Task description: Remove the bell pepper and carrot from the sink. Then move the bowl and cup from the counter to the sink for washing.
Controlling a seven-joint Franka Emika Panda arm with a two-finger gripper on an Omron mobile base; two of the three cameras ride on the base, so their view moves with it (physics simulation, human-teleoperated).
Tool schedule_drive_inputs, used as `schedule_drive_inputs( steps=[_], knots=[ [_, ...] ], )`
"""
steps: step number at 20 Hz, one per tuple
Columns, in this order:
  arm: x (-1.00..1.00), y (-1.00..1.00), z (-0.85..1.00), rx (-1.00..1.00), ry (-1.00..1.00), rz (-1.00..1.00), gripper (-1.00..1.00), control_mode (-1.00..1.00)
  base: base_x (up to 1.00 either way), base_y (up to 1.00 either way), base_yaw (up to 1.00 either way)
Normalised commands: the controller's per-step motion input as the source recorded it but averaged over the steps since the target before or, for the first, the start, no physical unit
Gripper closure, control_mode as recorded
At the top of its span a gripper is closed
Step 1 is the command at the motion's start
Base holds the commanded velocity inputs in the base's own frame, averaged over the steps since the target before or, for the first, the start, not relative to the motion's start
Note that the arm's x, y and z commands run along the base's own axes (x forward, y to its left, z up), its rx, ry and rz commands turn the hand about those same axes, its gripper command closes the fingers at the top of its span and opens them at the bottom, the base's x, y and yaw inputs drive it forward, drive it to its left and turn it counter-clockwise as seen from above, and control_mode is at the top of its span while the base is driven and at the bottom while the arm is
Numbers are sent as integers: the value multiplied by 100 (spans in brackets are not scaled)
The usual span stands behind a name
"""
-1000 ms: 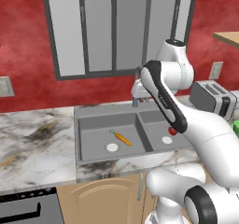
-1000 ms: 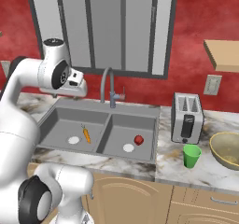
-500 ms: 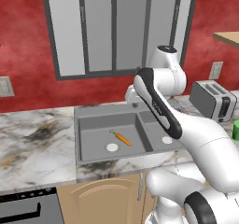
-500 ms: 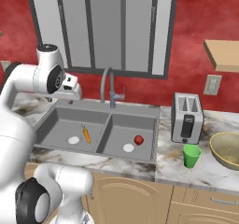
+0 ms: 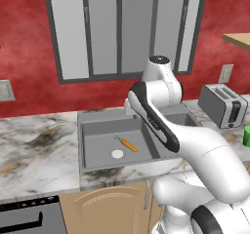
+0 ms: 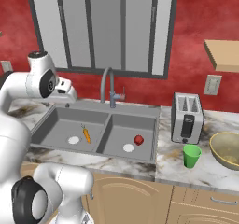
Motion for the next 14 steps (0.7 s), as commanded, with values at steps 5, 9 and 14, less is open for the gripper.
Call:
schedule_drive_inputs(
  steps=[5, 9, 14],
  knots=[
    [22, 6, -24, -12, 3, 0, -100, -100, 0, 0, 0],
    [26, 3, -26, -9, 4, 0, -100, -100, 0, 0, 0],
    [25, 7, -28, -5, 3, 3, -100, -100, 0, 0, 0]
  ],
)
